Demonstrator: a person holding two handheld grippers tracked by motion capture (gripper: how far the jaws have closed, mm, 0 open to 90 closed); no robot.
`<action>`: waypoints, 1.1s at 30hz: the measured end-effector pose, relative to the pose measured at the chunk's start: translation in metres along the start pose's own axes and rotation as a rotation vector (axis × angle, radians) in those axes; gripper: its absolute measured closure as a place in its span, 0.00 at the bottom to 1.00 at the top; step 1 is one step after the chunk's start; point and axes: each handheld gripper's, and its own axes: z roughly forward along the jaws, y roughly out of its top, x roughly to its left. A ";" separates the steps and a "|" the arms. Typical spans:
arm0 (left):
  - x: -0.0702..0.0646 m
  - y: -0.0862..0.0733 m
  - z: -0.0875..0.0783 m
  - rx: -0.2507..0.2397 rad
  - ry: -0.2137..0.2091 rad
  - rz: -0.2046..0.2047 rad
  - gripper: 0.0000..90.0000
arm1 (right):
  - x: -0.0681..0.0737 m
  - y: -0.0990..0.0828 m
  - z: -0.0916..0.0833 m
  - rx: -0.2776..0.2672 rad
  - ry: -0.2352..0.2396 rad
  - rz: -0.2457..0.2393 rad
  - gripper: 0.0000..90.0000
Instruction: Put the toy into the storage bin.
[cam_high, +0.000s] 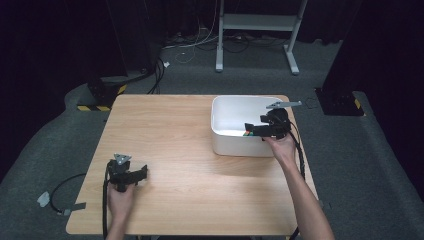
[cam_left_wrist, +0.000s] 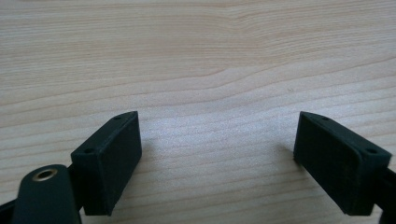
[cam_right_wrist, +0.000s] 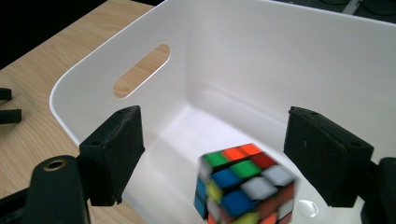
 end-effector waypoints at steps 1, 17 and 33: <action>0.000 0.000 0.000 0.000 0.000 0.000 0.17 | 0.000 0.000 0.000 0.000 0.000 -0.001 0.21; 0.000 0.000 0.000 0.000 0.000 0.000 0.17 | 0.006 0.000 -0.012 -0.048 -0.010 -0.026 0.22; 0.000 0.000 0.000 0.000 0.000 0.000 0.17 | 0.010 -0.005 -0.026 -0.088 -0.004 -0.034 0.23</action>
